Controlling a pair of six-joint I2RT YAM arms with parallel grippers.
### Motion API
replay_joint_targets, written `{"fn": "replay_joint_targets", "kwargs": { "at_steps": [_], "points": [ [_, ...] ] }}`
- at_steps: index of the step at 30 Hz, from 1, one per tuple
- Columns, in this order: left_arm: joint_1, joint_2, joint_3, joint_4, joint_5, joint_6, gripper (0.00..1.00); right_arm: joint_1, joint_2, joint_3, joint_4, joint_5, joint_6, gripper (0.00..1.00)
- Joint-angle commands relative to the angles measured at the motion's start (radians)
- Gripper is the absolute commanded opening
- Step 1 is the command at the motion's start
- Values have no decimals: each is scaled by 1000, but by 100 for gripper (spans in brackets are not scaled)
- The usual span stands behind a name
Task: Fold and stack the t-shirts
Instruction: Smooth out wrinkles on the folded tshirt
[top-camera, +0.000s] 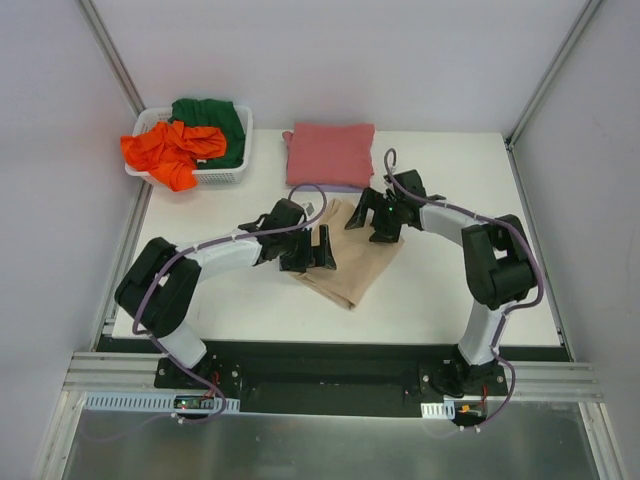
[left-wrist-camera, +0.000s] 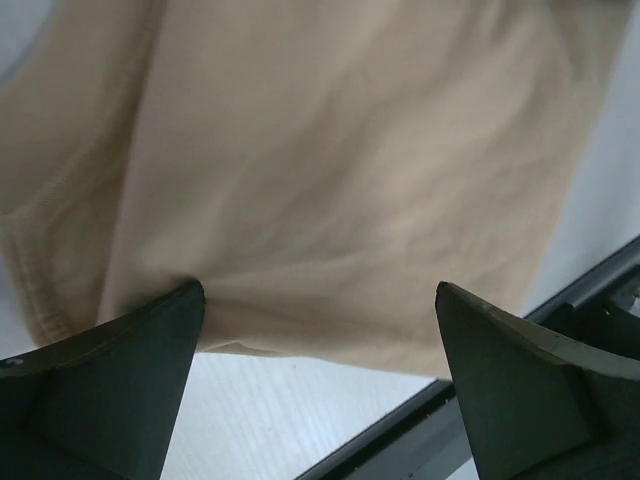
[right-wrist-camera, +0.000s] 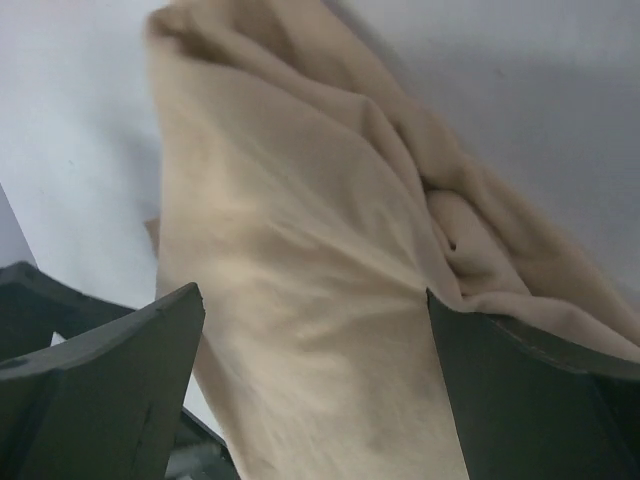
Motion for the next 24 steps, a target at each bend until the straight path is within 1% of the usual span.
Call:
{"fn": "replay_joint_targets", "kwargs": {
  "at_steps": [1,4,5,10,12,15,18,22,24],
  "points": [
    [48,62,37,14,-34,27,99,-28,-62,-175,141,-15,88,96],
    [68,102,75,4,-83,65,99,-12,-142,-344,253,-16,192,96],
    [77,111,94,-1,-102,76,99,7,-182,-415,305,10,235,96],
    [129,141,216,-54,-140,163,99,162,-430,-672,351,281,407,96],
    [134,127,252,-82,-139,196,99,196,-518,-719,361,327,427,96],
    [132,67,246,-96,-94,210,99,205,-617,-696,322,346,358,96],
    [112,-23,182,-94,-42,179,99,202,-662,-652,313,344,289,96],
    [16,-155,48,-87,-19,122,99,192,-636,-538,295,298,212,96],
    [-74,-229,-18,-55,-28,92,99,176,-578,-486,295,259,195,96]
  ]
}}
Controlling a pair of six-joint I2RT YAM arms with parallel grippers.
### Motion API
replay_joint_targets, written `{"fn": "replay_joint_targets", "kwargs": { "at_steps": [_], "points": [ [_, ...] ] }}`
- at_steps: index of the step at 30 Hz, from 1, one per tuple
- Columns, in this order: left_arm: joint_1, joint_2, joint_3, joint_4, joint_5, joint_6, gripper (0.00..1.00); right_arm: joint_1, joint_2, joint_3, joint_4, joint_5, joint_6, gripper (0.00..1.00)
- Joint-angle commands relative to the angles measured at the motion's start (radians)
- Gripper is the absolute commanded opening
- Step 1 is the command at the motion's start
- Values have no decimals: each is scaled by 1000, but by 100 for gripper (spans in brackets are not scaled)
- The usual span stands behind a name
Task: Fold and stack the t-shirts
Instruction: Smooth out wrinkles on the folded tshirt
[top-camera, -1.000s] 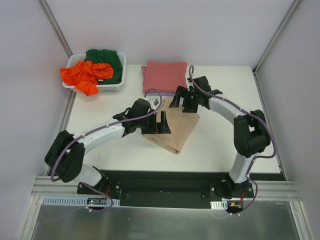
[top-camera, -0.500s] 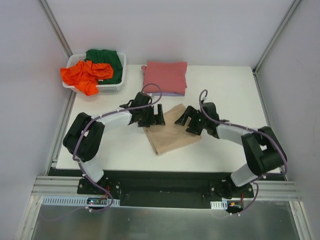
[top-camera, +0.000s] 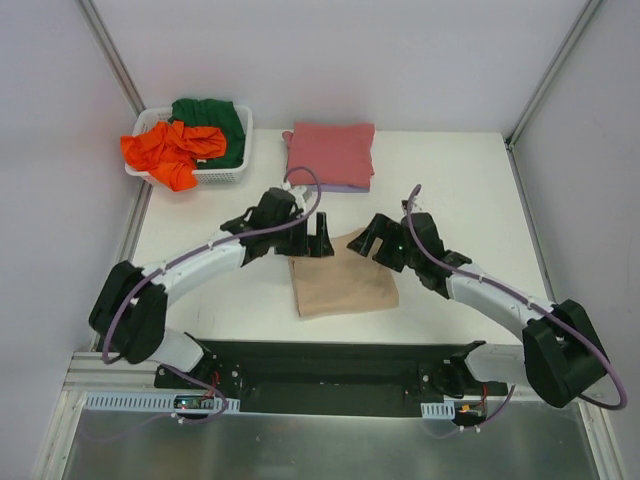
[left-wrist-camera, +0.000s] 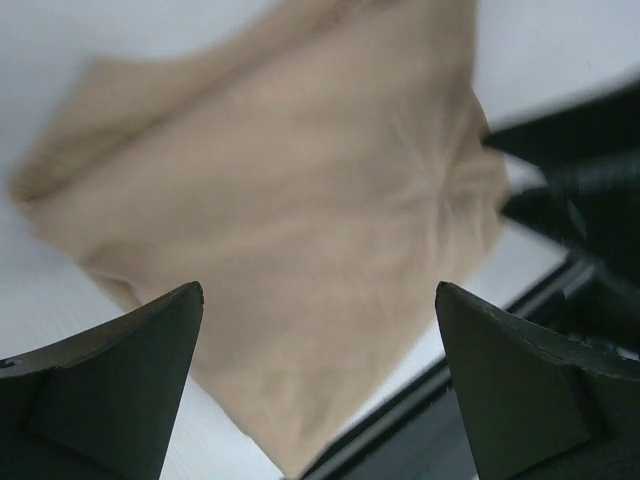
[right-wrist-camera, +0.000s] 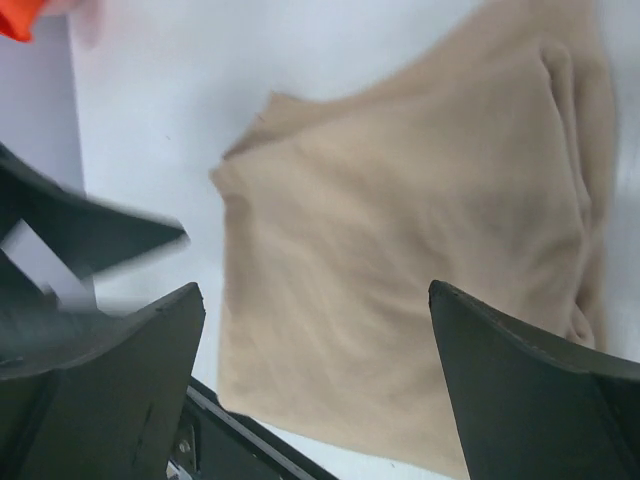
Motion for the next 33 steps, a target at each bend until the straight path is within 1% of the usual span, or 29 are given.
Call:
{"fn": "replay_joint_targets", "kwargs": {
  "at_steps": [1,3,5,9,11,14,17,20,23,26,28,30,33],
  "points": [
    [-167,-153,-135,26,40,-67,99,-32,87,155,13,-44,-87,96],
    [-227,-180,-190,66,65,-87,99,-51,160,201,13,-64,-91,96],
    [-249,-181,-242,94,81,-115,99,-69,240,239,19,-77,-93,96],
    [-249,-152,-308,100,57,-140,99,-114,393,287,45,-130,-76,96],
    [-249,-123,-328,105,62,-143,99,-138,450,299,59,-129,-68,96],
    [-249,-89,-356,100,54,-147,99,-160,522,324,67,-140,-65,96],
    [-249,-103,-373,77,25,-147,99,-166,544,336,68,-150,-71,96],
    [-249,-155,-355,42,0,-135,99,-166,512,347,64,-170,-96,96],
    [-249,-236,-310,13,-26,-118,99,-166,422,371,-3,-184,-148,96],
    [-247,-316,-276,-30,-122,-115,99,-164,296,379,-102,-132,-211,96],
    [-240,-354,-263,-79,-206,-137,99,-164,202,361,-177,-60,-252,96],
    [-204,-373,-260,-122,-253,-175,99,-166,118,326,-243,7,-284,96],
    [-114,-370,-284,-135,-234,-238,99,-172,24,243,-312,46,-320,96]
  ]
}}
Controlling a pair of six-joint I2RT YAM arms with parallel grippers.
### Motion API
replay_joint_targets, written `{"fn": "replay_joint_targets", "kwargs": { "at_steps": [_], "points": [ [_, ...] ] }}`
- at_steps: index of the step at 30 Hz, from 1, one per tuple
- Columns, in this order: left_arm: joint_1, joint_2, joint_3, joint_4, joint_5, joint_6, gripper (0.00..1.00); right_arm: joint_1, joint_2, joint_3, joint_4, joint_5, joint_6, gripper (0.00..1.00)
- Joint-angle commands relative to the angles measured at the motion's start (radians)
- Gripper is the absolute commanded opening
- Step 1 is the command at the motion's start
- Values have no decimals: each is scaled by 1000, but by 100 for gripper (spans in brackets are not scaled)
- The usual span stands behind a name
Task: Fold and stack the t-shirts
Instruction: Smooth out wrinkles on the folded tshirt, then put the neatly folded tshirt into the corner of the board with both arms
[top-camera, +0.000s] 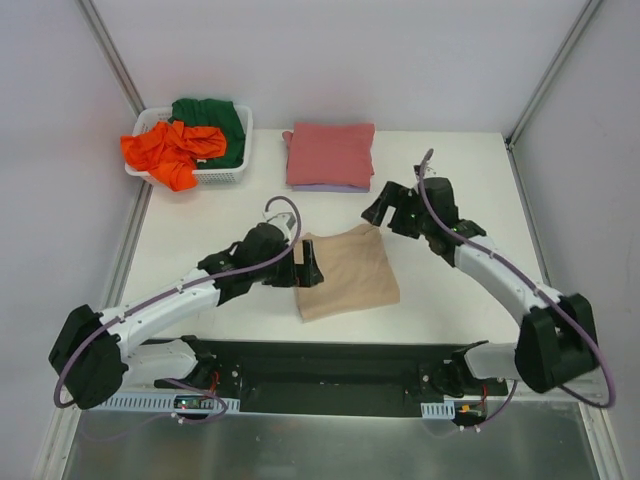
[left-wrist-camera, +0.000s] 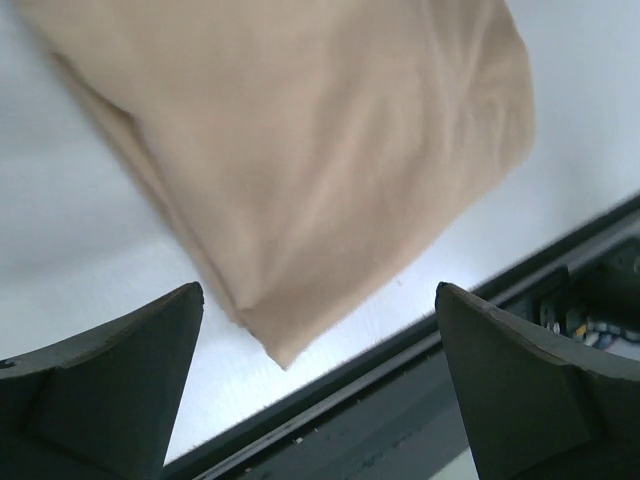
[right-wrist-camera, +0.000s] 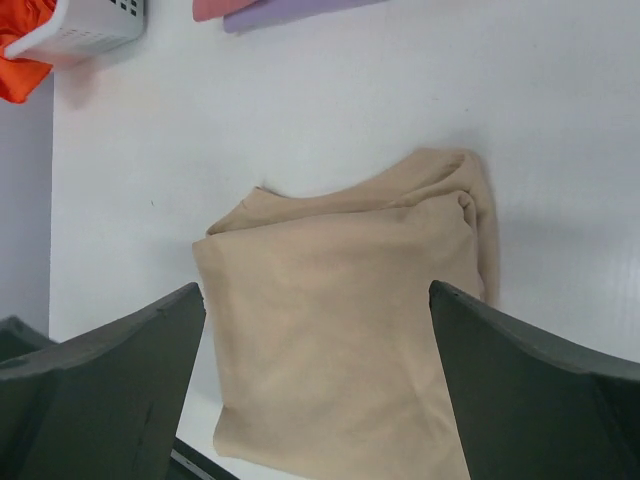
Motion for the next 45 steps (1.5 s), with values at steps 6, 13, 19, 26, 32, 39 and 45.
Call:
{"fn": "replay_joint_targets", "kwargs": {
  "at_steps": [6,13,19,26,32,39,45],
  "points": [
    [161,101,10,-53,-26,-119,95,-8,-198,-217,-143,93,-87,96],
    [162,247,28,-33,-61,-136,82,-7,-61,-186,-165,47,-106,97],
    [167,348,39,-13,-33,-134,63,-1,50,-157,-152,36,-113,97],
    [167,433,56,-7,1,-148,36,38,127,-146,-161,46,-113,77],
    [167,469,61,-8,-4,-151,12,84,194,-148,-161,50,-93,58],
    [167,479,102,-28,-58,-111,0,124,199,-132,-187,61,-106,24],
    [167,413,166,-45,-108,-57,0,139,106,-117,-155,93,-145,0]
  ]
}}
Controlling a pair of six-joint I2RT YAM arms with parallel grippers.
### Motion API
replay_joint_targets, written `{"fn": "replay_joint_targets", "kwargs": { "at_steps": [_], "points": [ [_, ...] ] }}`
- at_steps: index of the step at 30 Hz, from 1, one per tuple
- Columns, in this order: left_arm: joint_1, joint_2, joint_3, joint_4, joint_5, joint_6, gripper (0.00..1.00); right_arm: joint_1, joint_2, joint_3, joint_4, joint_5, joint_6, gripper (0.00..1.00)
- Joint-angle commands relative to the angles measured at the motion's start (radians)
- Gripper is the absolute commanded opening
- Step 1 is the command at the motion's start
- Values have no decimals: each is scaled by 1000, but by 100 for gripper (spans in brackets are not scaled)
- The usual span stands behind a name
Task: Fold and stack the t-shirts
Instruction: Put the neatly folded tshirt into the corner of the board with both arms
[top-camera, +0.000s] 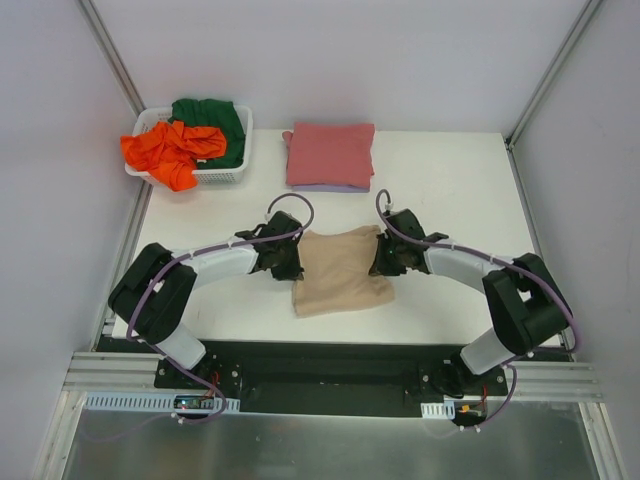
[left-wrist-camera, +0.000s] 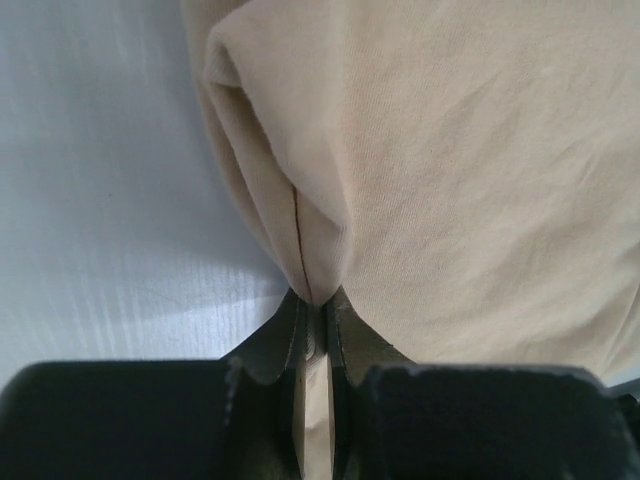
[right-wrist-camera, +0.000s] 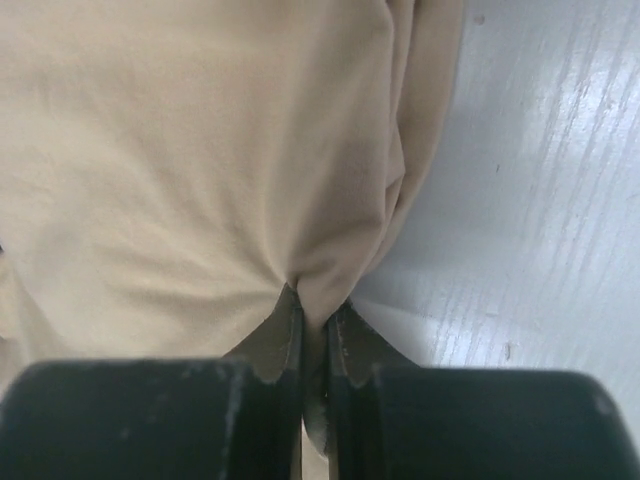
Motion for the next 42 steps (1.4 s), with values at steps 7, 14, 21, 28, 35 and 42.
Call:
{"fn": "replay_joint_targets", "kwargs": {
  "at_steps": [7,14,21,28,35,42],
  "points": [
    [6,-98,162,-63,-142,144,0,22,-169,113,-53,80,-122,0],
    [35,-92,351,-131,-169,230,0,20,-145,323,-152,163,-193,0],
    [101,-20,631,-178,-194,388,0,-6,-24,634,-231,214,-254,0],
    [179,160,906,-183,-205,511,0,-67,166,878,-227,206,-266,0],
    [267,401,1185,-186,-145,566,0,-138,387,1138,-232,142,-266,0],
    [305,585,1374,-201,-128,586,0,-178,646,1405,-236,38,-276,0]
  ]
}}
